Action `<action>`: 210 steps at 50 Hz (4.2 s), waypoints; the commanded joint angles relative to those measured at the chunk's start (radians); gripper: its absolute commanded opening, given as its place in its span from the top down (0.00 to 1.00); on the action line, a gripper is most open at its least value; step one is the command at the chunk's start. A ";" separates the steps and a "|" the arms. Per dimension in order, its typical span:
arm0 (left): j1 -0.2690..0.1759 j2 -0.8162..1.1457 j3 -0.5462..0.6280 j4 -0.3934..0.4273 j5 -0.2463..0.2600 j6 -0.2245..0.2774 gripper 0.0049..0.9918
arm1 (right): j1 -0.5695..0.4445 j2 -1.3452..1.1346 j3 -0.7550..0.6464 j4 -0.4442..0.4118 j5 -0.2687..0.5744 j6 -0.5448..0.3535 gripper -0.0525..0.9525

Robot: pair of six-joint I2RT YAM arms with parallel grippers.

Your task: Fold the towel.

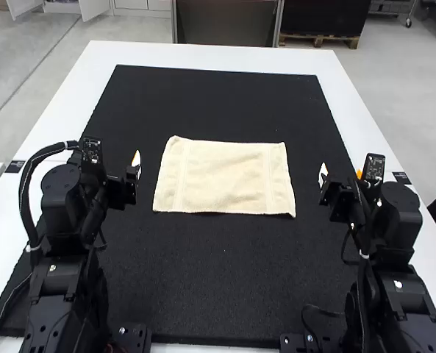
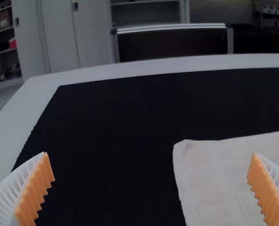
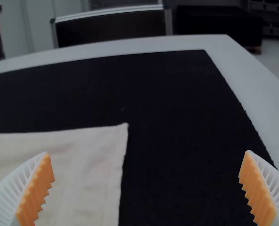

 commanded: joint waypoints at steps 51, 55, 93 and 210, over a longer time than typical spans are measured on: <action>0.001 -0.005 -0.005 0.009 0.005 -0.008 0.02 | 0.006 -0.009 -0.006 -0.002 -0.004 0.007 0.04; 0.001 -0.005 -0.004 0.009 0.005 -0.008 0.02 | 0.006 -0.009 -0.006 -0.002 -0.004 0.007 0.04; -0.002 -0.005 -0.005 0.011 0.007 -0.008 0.02 | 0.006 -0.009 -0.006 -0.002 -0.008 0.018 0.04; -0.327 1.590 0.960 0.158 -0.022 -0.055 0.04 | 0.035 1.774 1.258 0.035 -0.332 -0.165 0.04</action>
